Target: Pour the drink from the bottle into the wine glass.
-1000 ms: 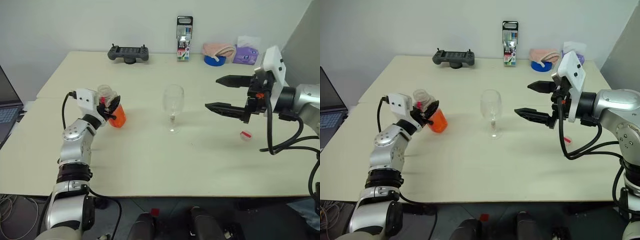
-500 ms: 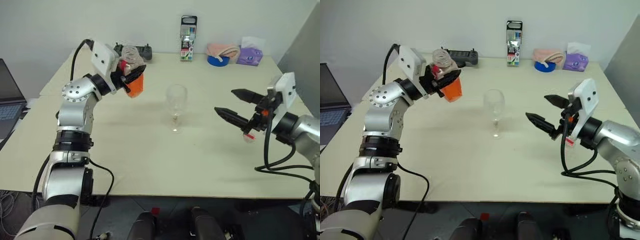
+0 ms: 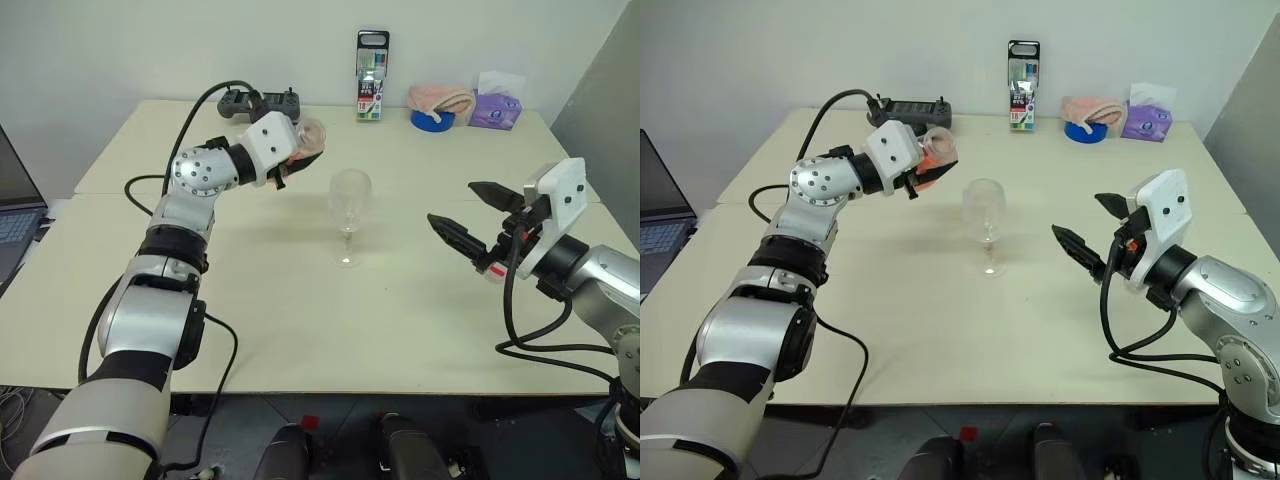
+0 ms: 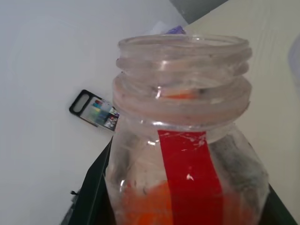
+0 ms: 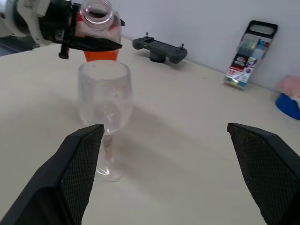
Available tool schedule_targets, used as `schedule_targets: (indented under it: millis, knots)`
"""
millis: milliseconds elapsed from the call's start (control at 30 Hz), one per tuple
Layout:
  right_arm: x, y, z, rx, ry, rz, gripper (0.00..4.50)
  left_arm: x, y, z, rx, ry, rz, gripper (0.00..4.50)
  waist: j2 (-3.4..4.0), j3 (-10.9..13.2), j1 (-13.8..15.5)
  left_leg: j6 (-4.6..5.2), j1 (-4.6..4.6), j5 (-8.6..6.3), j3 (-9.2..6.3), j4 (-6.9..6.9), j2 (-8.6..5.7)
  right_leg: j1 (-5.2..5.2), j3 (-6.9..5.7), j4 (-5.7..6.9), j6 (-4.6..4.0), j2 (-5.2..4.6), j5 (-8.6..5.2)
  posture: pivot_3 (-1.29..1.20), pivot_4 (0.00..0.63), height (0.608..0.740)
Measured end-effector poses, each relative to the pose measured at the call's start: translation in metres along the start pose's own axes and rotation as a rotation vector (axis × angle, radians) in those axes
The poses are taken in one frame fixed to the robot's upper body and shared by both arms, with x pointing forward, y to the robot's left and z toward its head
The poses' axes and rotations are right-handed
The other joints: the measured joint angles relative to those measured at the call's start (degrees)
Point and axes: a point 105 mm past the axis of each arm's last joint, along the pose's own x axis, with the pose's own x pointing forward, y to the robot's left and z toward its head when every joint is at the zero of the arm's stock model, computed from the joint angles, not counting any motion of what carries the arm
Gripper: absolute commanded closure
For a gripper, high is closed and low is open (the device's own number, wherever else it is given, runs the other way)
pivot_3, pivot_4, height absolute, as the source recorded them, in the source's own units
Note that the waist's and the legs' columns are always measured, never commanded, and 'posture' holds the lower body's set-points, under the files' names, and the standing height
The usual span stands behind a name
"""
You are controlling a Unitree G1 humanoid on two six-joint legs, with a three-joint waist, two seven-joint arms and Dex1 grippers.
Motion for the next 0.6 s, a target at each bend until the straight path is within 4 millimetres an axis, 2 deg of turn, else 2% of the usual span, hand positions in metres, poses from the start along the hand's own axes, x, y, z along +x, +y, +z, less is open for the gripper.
schedule_targets:
  millis: [267,467,600]
  knots:
    - [0.0,0.001,-0.006,0.008,0.021,-0.002,0.0,0.008,-0.006,0.002,0.205,0.013,0.002,2.84,0.0,0.0,-0.1,0.01,0.04,0.0,0.01,0.01,0.02,0.0,0.01,0.07,0.01,0.02,0.0,0.0,0.15,0.74]
    - [-0.002,0.031,0.0,0.054,0.0,0.187,0.0,0.009,-0.016,0.003,0.322,-0.001,-0.03,2.84,0.0,0.0,-0.1,0.01,0.03,0.0,-0.01,0.01,0.01,0.01,-0.02,0.05,0.01,0.02,0.0,0.0,0.15,0.74]
    - [-0.008,0.046,0.004,0.114,0.006,0.314,0.0,0.008,-0.016,0.004,0.429,0.005,-0.048,2.84,-0.01,0.0,-0.1,0.01,0.03,0.0,0.0,0.02,0.01,0.02,0.0,0.06,0.02,0.01,0.01,0.0,0.15,0.74]
